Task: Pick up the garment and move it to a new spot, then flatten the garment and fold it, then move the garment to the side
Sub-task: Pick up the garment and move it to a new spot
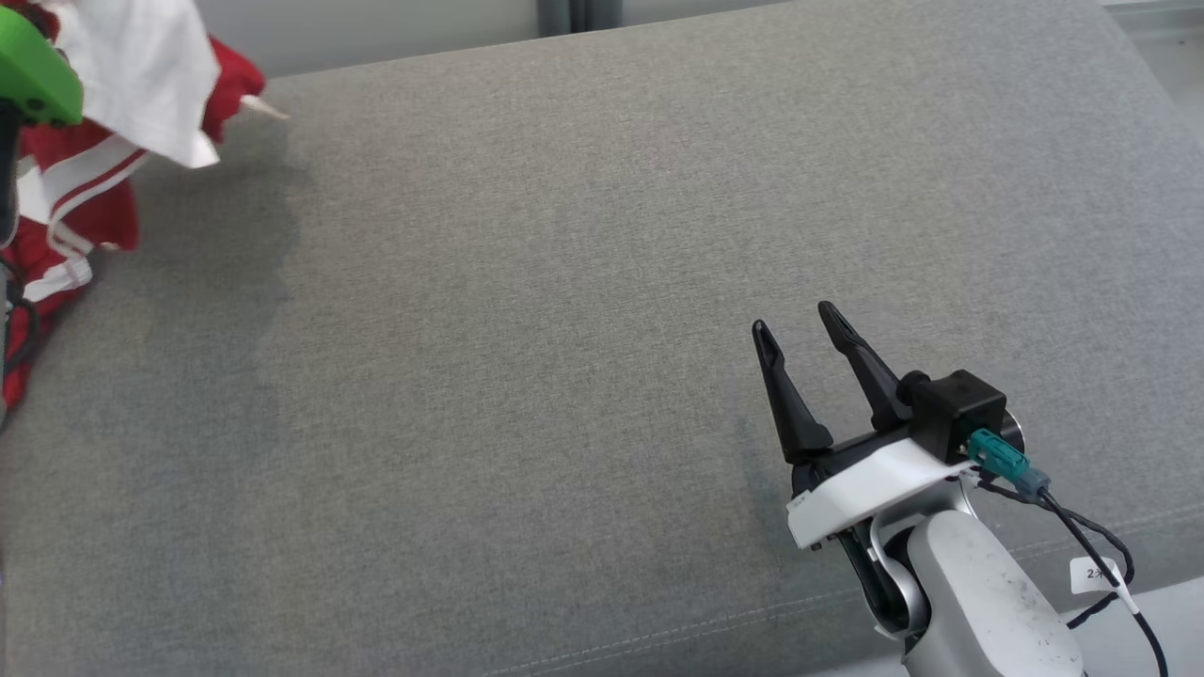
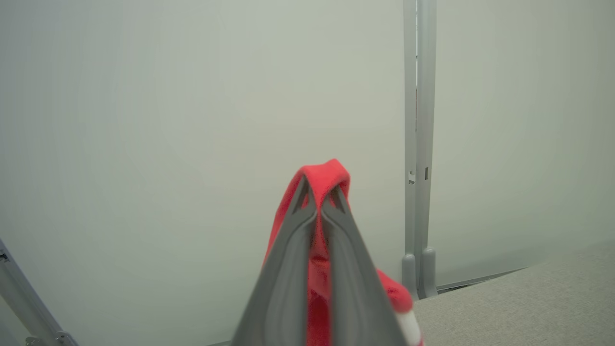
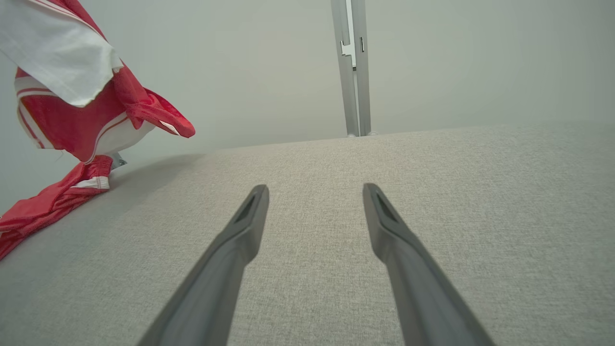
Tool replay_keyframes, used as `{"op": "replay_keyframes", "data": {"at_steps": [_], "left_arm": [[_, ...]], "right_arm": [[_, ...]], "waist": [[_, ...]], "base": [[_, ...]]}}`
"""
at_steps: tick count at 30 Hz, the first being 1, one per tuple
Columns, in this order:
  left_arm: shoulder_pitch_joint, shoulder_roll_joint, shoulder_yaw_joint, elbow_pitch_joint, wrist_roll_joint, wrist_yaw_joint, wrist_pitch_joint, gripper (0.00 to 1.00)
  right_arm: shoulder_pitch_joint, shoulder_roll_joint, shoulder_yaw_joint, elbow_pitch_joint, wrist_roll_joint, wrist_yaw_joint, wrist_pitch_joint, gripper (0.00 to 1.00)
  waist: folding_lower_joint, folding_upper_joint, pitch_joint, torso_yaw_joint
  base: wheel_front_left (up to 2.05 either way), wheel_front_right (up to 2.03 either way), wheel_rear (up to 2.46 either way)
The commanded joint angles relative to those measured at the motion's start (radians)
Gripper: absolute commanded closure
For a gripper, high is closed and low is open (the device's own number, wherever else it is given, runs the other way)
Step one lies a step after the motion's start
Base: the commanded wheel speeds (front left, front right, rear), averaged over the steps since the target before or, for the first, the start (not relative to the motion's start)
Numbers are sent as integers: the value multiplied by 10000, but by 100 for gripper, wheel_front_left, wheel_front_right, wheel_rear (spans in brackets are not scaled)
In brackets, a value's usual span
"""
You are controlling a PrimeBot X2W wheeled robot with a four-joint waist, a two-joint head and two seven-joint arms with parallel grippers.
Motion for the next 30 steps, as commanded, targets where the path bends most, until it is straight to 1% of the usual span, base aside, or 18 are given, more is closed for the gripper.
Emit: {"op": "replay_keyframes", "data": {"at_steps": [1, 4, 8, 10, 15, 22, 27, 30], "left_arm": [[-74, -37, -168, -301, -159, -32, 80, 100], [-47, 4, -570, -1193, -443, -31, 360, 100], [116, -79, -1048, -2385, -841, -30, 767, 100], [327, -202, -1454, -3191, -1003, -27, 1106, 100], [665, -542, -2187, -4274, -1220, -26, 1573, 100], [1180, -1127, -3011, -5011, -1356, -23, 1833, 100], [1541, -1351, -3232, -5245, -1416, 19, 1736, 100], [1994, -1350, -3354, -5193, -1471, 62, 1660, 100]], "right_arm": [[108, -36, -8, 37, 120, 1, -66, 0], [68, -35, 29, 106, 223, 2, -99, 0], [36, -36, 21, 199, 328, 2, -125, 0], [21, -33, -24, 252, 405, 2, -131, 0], [64, -35, -82, 109, 539, 2, -133, 0], [129, -32, -65, -69, 738, 1, -135, 0], [181, -33, -134, -121, 719, 1, -136, 0], [173, -32, -192, -94, 679, 2, -136, 0]], "waist": [[0, 0, -112, -292], [0, 0, -161, -590], [0, 0, -239, -984], [0, 0, -289, -1248], [0, 0, -298, -1614], [0, 0, -106, -1924], [0, 0, 10, -1917], [0, 0, 25, -1788]], "base": [[0, 0, 0], [0, 0, 0], [0, 0, 0], [0, 0, 0], [0, 0, 0], [0, 0, 0], [0, 0, 0], [0, 0, 0]]}}
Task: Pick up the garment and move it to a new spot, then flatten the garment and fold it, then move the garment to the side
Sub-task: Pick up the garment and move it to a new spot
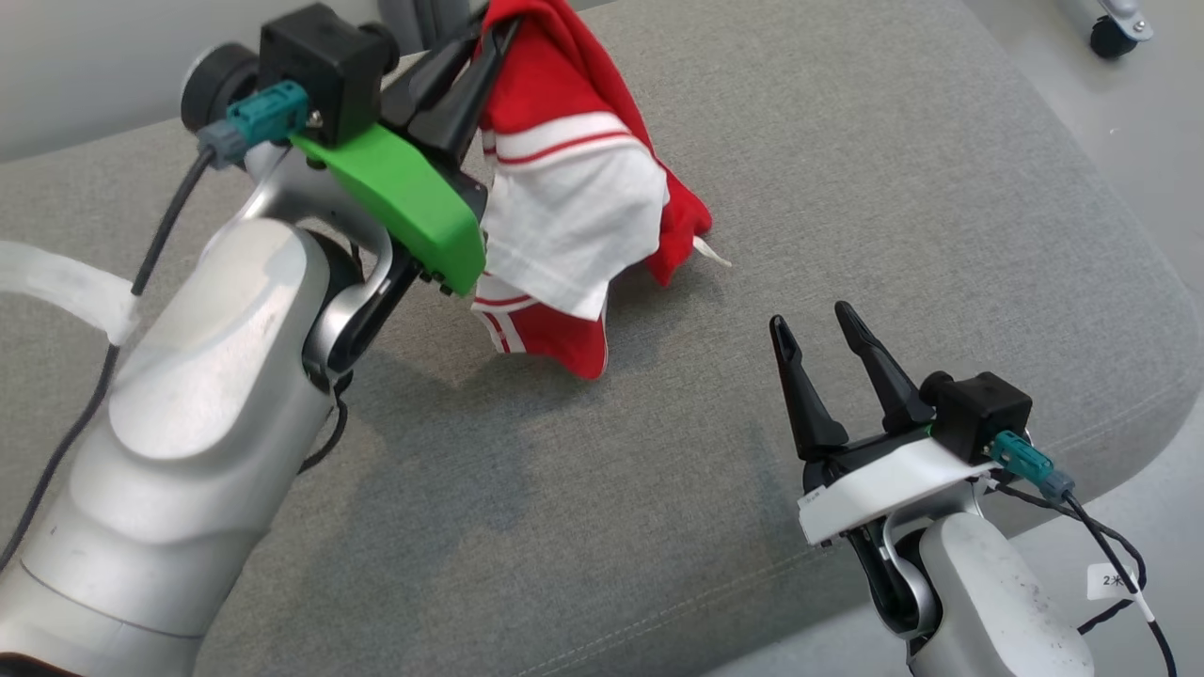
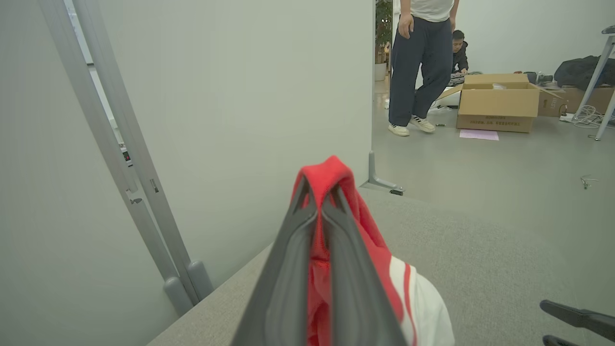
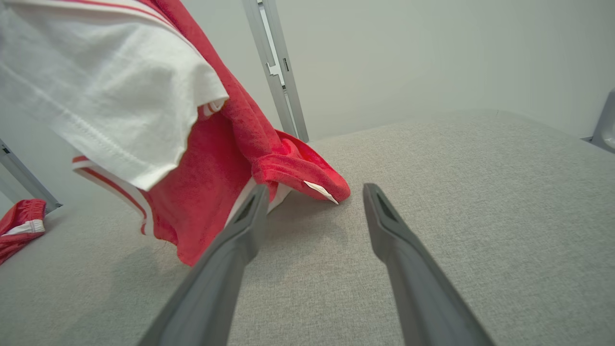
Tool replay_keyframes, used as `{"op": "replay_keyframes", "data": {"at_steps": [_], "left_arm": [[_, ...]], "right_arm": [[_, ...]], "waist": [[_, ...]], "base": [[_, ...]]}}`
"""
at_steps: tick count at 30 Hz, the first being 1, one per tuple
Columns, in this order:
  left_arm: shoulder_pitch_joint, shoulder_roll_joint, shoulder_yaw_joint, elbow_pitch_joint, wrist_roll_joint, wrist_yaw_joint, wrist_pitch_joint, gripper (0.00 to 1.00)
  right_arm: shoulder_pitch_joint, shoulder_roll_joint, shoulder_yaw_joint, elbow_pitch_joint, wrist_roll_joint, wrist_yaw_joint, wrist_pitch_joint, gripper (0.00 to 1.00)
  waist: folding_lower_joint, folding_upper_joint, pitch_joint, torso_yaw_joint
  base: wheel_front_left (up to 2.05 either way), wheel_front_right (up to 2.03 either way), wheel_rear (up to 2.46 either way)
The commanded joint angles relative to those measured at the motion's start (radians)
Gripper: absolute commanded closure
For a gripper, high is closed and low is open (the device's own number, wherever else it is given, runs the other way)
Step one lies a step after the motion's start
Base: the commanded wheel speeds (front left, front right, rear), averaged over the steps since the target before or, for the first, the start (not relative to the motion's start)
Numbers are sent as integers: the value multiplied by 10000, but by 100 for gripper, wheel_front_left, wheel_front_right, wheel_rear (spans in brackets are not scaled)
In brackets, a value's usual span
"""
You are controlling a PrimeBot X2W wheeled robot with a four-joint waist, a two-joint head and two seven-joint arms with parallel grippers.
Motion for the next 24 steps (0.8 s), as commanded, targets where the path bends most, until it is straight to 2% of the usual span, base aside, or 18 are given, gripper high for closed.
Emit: {"op": "replay_keyframes", "data": {"at_steps": [1, 6, 14, 20, 24], "left_arm": [[359, 85, -8, 109, -117, 60, -42, 100], [1193, 217, -83, 640, -279, 106, -290, 100], [1970, 755, -26, 2166, -358, 94, -886, 100], [1998, 1148, -130, 3538, -159, 37, -1363, 100], [1988, 1209, -253, 4258, -125, 13, -1721, 100]], "right_arm": [[52, -26, -30, 6, -30, 4, -35, 0], [57, -29, -52, 87, -136, 3, -35, 0], [43, -30, 70, 256, -255, 3, -34, 0], [28, -31, 170, 354, -279, 4, -34, 0], [44, -31, 219, 372, -264, 3, -34, 0]], "waist": [[1, -1, -11, 144], [1, -1, -105, 528], [1, -1, -306, 1115], [1, -1, -397, 1232], [1, -1, -386, 1210]], "base": [[0, 0, 0], [0, 0, 0], [0, 0, 0], [0, 0, 0], [0, 0, 0]]}}
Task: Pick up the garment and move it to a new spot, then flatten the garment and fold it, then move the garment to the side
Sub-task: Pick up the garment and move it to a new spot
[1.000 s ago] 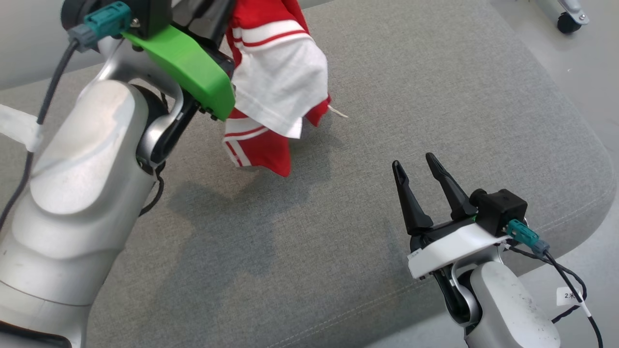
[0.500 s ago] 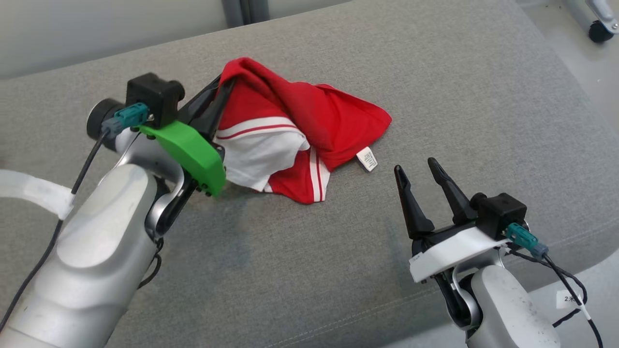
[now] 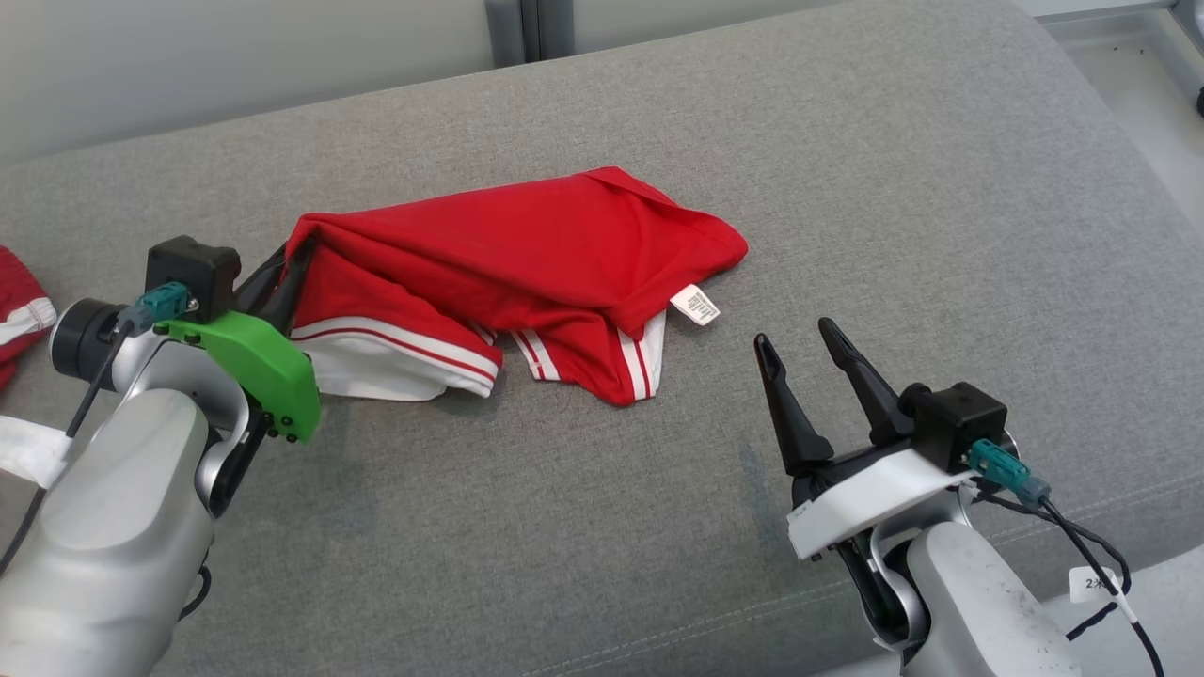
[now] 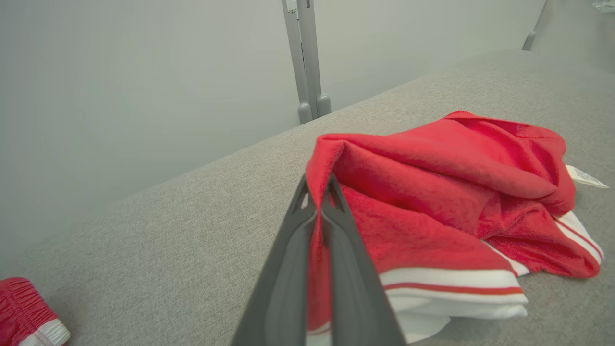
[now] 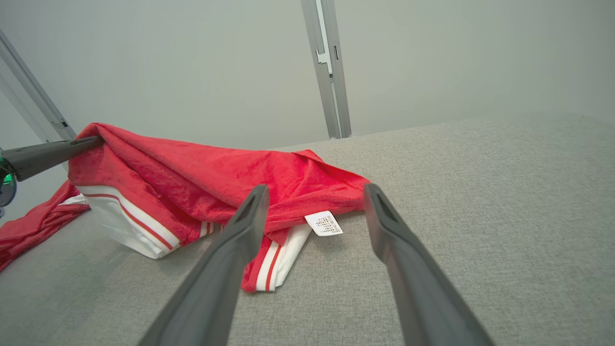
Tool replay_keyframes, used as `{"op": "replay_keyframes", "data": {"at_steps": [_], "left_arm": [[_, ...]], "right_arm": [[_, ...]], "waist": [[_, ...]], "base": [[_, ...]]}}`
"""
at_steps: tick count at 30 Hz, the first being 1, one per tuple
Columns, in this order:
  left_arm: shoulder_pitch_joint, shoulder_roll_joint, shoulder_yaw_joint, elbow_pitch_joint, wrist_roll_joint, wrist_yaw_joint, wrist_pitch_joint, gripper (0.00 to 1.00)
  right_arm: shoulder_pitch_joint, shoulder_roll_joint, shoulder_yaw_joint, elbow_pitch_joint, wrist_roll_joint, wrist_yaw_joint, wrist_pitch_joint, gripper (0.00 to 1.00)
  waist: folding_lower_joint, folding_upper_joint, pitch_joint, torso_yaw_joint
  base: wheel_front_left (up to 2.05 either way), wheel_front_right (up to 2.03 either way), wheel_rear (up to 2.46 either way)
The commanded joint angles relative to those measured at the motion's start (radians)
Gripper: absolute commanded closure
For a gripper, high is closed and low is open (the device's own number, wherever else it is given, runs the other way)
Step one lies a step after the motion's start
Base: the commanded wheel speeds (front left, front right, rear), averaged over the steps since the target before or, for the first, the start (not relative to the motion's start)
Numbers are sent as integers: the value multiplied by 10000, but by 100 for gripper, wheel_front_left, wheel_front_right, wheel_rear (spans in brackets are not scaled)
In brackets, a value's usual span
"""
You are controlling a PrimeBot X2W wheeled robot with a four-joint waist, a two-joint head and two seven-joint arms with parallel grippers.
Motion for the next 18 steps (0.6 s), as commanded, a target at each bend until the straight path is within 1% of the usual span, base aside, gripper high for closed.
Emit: {"op": "replay_keyframes", "data": {"at_steps": [1, 4, 5, 6, 7, 9, 11, 13, 14, 18], "left_arm": [[75, -40, -36, 236, -13, -28, -202, 100], [-18, -193, -179, 646, 26, -52, -535, 100], [-65, -247, -188, 738, 30, -56, -662, 74], [-127, -261, -221, 825, 127, -60, -796, 24], [-184, -285, -207, 891, 173, -61, -905, 0], [-211, -413, -56, 930, 223, 27, -1069, 0], [-165, -476, 119, 766, 412, 252, -1141, 0], [-6, -526, 632, 83, 501, 578, -1169, 0], [-6, -526, 632, 83, 501, 578, -1169, 0], [949, -591, 1915, -1666, 971, 1197, -1133, 0]], "right_arm": [[24, -36, 0, 38, -39, 4, -33, 0], [6, -35, 4, 62, -66, 4, -33, 0], [4, -35, 4, 60, -68, 4, -33, 0], [2, -35, 11, 56, -72, 4, -33, 0], [2, -36, 15, 51, -82, 4, -33, 0], [9, -35, 16, 40, -78, 4, -33, 0], [48, -35, 10, 8, -40, 3, -33, 0], [105, -33, -21, -26, -15, 3, -33, 0], [105, -33, -21, -26, -15, 3, -33, 0], [233, -32, -143, -95, -48, 4, -33, 0]], "waist": [[0, 0, 12, -20], [0, 0, 18, -37], [0, 0, 19, -37], [0, 0, 16, -41], [0, 0, 14, -39], [0, 0, 0, -27], [0, 0, -41, -14], [0, 0, -78, 13], [0, 0, -78, 13], [0, 0, -178, 132]], "base": [[0, 0, 0], [0, 0, 0], [0, 0, 0], [0, 0, 0], [0, 0, 0], [0, 0, 0], [0, 0, 0], [0, 0, 0], [0, 0, 0], [0, 0, 0]]}}
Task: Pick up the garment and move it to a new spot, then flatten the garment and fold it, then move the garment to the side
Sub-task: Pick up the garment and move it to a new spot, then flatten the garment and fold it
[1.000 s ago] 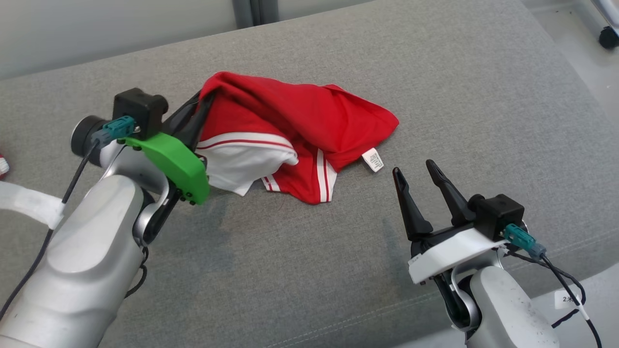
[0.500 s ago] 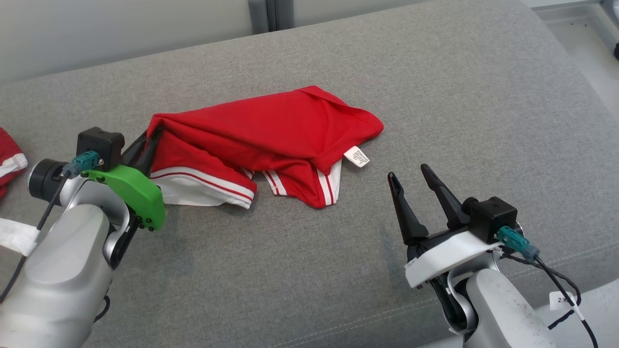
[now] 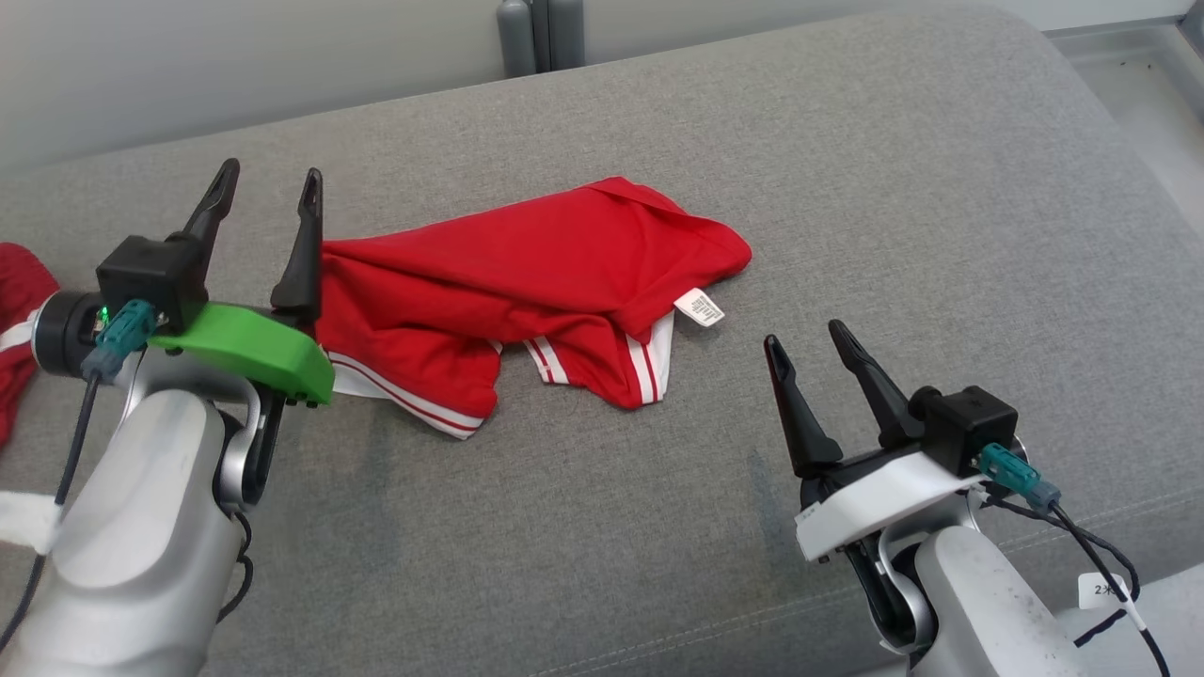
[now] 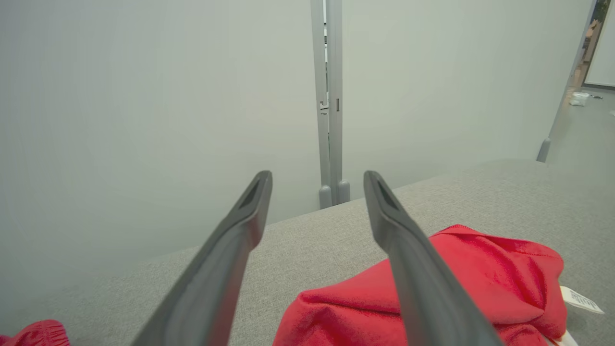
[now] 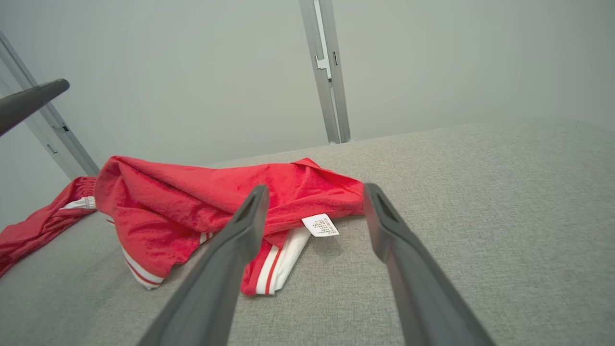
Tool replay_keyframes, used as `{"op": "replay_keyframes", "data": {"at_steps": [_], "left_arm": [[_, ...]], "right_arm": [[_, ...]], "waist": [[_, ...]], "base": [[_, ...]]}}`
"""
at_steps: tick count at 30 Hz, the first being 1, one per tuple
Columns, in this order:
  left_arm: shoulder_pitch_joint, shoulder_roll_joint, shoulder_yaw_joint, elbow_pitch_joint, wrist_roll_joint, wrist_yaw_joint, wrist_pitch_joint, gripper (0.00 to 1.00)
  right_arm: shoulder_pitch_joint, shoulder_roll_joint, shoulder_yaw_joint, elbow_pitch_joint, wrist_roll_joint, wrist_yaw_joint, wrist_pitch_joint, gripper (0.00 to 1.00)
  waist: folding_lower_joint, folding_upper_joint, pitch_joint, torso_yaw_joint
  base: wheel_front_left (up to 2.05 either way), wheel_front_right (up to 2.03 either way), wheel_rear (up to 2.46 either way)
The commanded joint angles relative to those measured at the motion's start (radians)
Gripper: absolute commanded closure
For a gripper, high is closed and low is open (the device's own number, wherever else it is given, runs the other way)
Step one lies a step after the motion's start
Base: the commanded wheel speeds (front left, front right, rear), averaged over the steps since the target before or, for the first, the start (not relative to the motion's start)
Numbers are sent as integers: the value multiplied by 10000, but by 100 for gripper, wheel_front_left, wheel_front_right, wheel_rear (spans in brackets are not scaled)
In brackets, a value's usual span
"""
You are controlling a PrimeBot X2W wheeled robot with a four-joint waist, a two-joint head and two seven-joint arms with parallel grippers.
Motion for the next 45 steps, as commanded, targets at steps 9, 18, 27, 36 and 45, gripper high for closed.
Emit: {"op": "replay_keyframes", "data": {"at_steps": [9, 18, 27, 36, 45], "left_arm": [[2230, -645, 1723, -2591, 1164, 348, -2, 0], [3775, -1533, 2864, -3766, 1825, 399, -3, 0], [4970, -2309, 3817, -4139, 2159, 217, -4, 0], [5482, -2815, 4237, -4029, 2644, -258, -3, 0], [4869, -3014, 3334, -3085, 2820, -918, -3, 0]], "right_arm": [[298, -29, -193, -85, -116, 3, -33, 0], [555, -32, -427, -92, -193, 3, -33, 0], [625, -31, -637, -219, -337, 3, -33, 0], [617, -28, -927, -394, -449, 3, -33, 0], [416, -31, -831, -383, -338, 4, -33, 0]], "waist": [[0, -1, -184, 436], [0, -1, -533, 873], [0, -1, -602, 1031], [0, -1, -463, 1023], [0, -1, -318, 634]], "base": [[0, 0, 0], [0, 0, 0], [0, 0, 0], [0, 0, 0], [0, 0, 0]]}}
